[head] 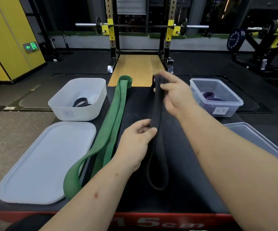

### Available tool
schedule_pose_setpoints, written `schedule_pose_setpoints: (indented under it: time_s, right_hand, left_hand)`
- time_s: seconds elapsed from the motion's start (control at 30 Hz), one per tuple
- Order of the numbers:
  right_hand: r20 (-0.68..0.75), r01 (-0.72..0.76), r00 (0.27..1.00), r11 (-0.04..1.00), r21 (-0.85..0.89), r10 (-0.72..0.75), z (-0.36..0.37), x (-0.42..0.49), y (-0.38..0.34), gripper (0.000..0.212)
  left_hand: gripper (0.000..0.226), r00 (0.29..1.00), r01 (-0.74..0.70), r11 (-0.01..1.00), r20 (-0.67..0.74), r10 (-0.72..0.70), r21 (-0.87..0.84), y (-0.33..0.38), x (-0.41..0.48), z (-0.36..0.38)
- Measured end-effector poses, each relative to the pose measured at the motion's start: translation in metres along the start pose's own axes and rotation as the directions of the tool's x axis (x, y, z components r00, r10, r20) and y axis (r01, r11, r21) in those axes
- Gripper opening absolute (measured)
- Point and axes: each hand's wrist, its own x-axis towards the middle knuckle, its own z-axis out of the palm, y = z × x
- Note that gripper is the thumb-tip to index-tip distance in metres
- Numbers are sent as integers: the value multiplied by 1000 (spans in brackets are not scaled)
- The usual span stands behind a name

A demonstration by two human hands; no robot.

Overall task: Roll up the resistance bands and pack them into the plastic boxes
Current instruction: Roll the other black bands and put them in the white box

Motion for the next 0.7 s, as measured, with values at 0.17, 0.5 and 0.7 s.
schedule_pose_setpoints:
  time_s: [0.17, 0.5, 0.7]
  right_hand:
    - [-62, -137, 991, 840, -525, 123, -18, 17, 46, 46]
    - [-84, -326, 938, 766, -554, 338, -36, -32, 53, 55]
    - [-34, -328, 918, 708, -626, 395, -47, -116, 30, 43]
  left_hand:
    - [20, 996, -3, 987, -90, 17, 158, -4, 2, -1]
    - [13, 978, 207, 973, -53, -202, 102, 1, -16, 4]
    - [26, 969, 240, 970, 59, -241, 23, 9, -35, 10]
